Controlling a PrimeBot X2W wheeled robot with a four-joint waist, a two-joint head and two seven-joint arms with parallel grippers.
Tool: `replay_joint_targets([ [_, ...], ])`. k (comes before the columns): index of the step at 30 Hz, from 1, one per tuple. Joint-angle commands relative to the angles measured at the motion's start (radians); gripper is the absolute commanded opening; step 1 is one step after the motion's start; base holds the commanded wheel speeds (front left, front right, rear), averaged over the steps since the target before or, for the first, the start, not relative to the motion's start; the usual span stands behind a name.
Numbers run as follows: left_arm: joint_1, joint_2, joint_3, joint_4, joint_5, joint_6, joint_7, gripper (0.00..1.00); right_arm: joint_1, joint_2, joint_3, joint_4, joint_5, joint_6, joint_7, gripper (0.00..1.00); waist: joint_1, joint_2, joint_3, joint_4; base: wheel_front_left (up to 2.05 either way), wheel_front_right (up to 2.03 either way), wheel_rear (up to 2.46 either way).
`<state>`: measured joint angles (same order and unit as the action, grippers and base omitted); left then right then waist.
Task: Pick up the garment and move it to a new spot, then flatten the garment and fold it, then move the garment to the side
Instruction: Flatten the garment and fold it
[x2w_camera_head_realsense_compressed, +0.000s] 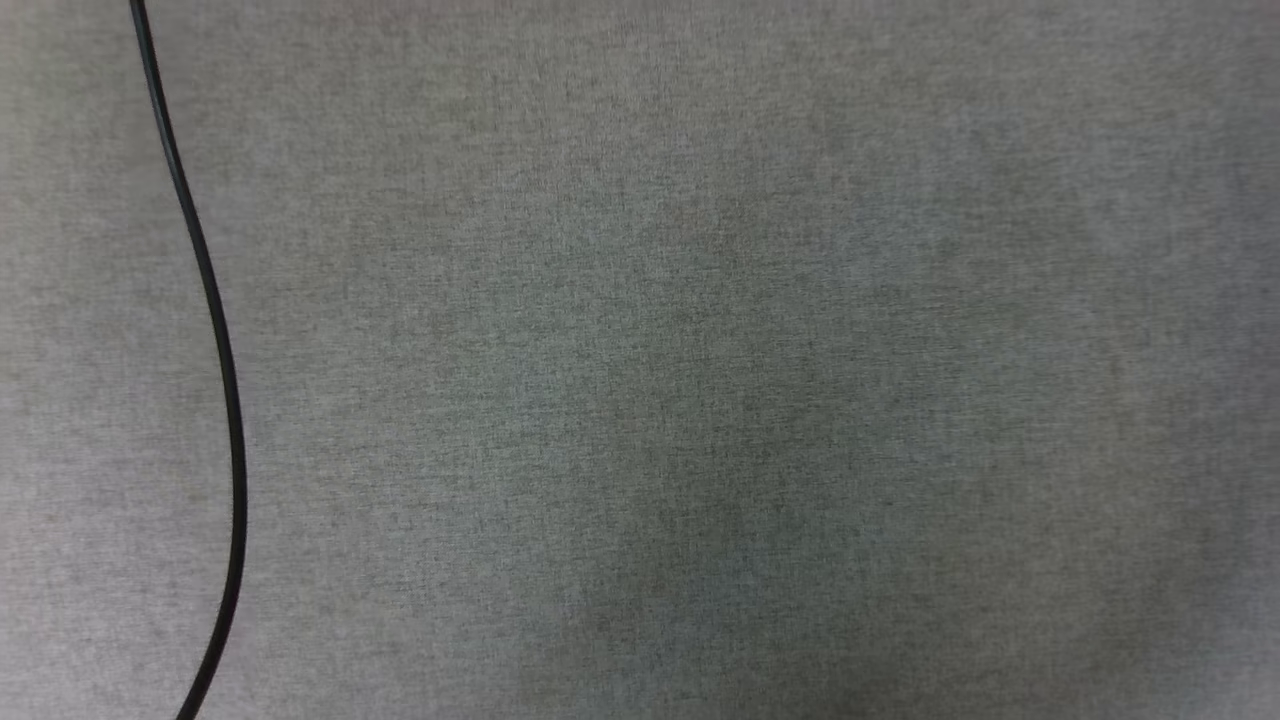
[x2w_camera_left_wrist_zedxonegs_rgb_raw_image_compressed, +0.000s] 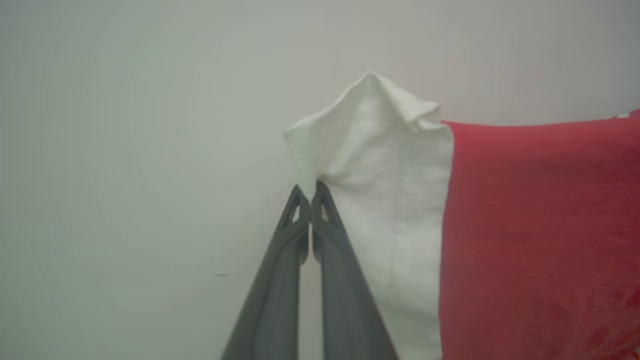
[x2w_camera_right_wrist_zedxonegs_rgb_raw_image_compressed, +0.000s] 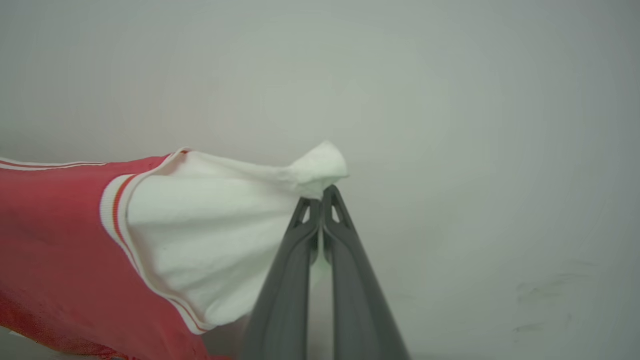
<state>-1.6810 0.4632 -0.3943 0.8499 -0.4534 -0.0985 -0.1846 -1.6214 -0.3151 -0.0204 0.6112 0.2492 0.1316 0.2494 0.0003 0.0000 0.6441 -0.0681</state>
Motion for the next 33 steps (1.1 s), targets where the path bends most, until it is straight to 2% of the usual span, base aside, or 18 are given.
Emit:
replay_joint_targets([
  [1,0.002,-0.003,0.002,0.019,-0.012,-0.006,-0.012,0.0,-0.008,-0.004,0.013,0.016,0.011,-0.002,-0.016,0.0,-0.0003,0.0,0.021,0.003,0.0,0.0,0.0],
  [7,0.072,-0.025,-0.016,0.1,-0.08,-0.029,-0.018,0.0,0.07,-0.009,0.09,0.084,0.089,-0.002,-0.076,0.0,-0.0003,0.0,0.03,0.011,0.0,0.0,0.0],
  [11,0.185,-0.034,-0.042,0.092,-0.157,-0.032,-0.032,0.0,0.183,-0.008,0.139,0.104,0.153,-0.002,-0.13,0.0,-0.0003,0.0,-0.001,0.012,0.0,0.0,0.0],
  [17,0.447,-0.003,-0.097,-0.012,-0.302,-0.033,-0.061,0.0,0.455,-0.029,0.197,0.078,0.233,-0.002,-0.21,0.0,-0.0003,0.0,-0.096,0.026,0.0,0.0,0.0],
  [22,0.685,0.031,-0.119,-0.107,-0.357,-0.033,-0.078,0.0,0.708,-0.04,0.208,0.022,0.281,-0.002,-0.254,0.0,-0.0003,0.0,-0.2,0.033,0.0,0.0,0.0],
  [26,0.852,0.049,-0.095,-0.186,-0.355,-0.032,-0.082,0.0,0.889,-0.046,0.187,-0.043,0.293,-0.002,-0.265,0.0,-0.0003,0.0,-0.279,0.037,0.0,0.0,0.0],
  [33,1.15,0.05,-0.033,-0.346,-0.325,0.004,-0.083,0.0,1.174,-0.015,0.11,-0.169,0.286,-0.002,-0.233,0.0,-0.0003,0.0,-0.394,0.039,0.0,0.0,0.0],
])
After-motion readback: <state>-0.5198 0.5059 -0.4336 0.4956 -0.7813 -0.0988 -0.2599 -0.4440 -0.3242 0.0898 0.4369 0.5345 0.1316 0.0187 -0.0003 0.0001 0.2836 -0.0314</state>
